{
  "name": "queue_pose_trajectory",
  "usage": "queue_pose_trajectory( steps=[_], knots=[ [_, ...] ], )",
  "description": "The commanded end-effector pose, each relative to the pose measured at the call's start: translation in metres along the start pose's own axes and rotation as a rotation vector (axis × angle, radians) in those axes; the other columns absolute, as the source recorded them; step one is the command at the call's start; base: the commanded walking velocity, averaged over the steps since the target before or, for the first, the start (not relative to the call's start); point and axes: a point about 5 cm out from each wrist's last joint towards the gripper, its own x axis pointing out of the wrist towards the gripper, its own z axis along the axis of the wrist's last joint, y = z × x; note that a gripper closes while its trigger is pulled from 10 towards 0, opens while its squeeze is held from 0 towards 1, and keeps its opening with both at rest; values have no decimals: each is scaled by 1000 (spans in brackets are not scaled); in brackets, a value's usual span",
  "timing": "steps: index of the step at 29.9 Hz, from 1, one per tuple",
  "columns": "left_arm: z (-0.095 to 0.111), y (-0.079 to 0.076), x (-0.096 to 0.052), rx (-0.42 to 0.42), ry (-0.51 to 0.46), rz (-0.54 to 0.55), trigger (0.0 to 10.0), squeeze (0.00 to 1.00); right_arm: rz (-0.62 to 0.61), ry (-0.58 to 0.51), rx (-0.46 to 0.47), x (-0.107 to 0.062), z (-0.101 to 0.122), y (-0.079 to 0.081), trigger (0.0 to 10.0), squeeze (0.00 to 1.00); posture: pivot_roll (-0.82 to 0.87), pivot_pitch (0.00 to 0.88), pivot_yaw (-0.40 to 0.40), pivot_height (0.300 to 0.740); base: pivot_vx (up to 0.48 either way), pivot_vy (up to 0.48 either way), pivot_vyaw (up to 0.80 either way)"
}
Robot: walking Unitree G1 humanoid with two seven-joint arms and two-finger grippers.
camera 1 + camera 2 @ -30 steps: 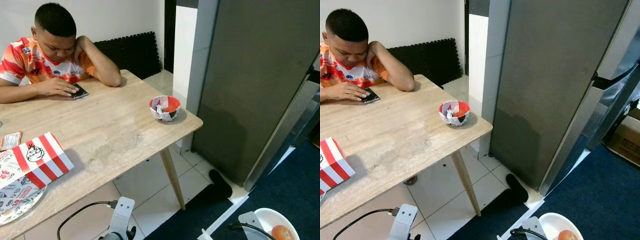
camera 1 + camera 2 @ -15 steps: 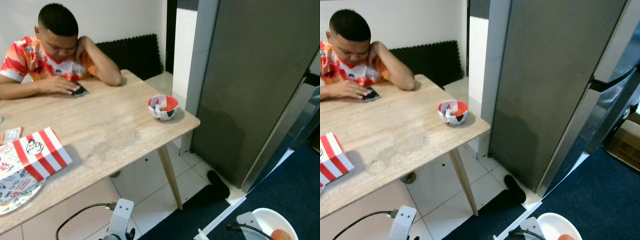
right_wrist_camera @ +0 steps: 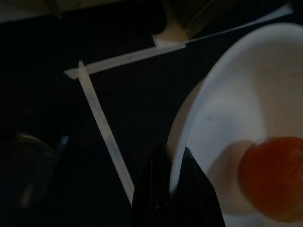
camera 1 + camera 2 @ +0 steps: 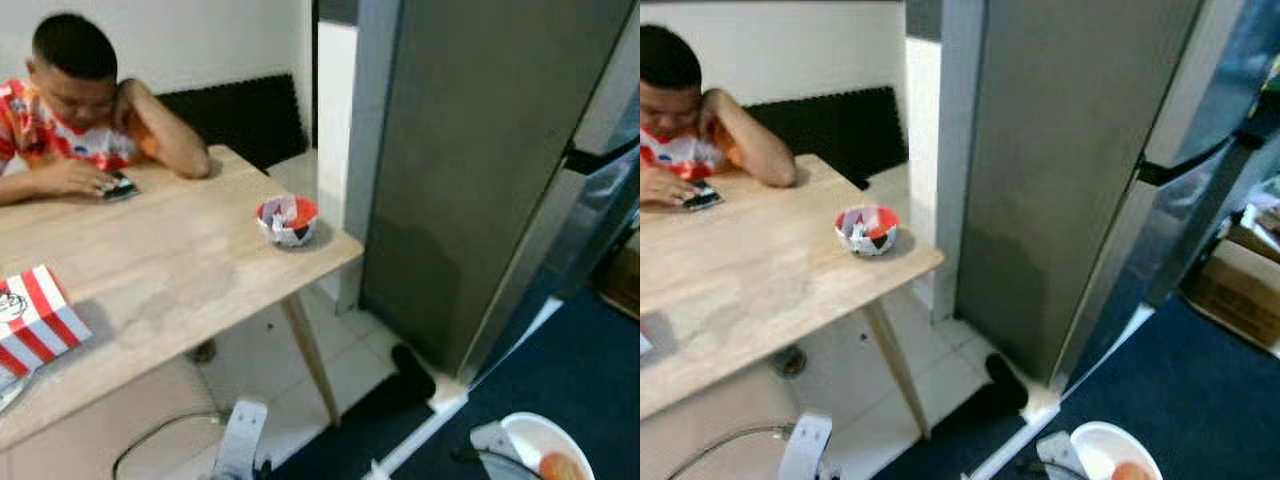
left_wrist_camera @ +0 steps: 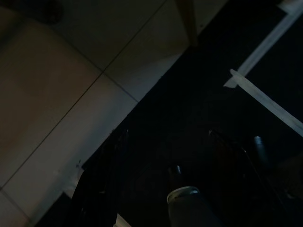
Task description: Restocking fridge
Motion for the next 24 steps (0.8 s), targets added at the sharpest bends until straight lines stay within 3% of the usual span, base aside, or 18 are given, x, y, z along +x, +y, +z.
queue_pose_trajectory(
  steps=[1,24],
  knots=[
    [-1,-1,0,-7,4,-3,10000,0,-15,-22,-4,1,6,-5,10000,0,-71,13,-31,740,0,-292,0],
    [6,-1,1,-36,-20,-5,10000,0,-13,-20,-12,1,5,-5,10000,0,-74,17,-30,740,0,-349,0]
  ],
)
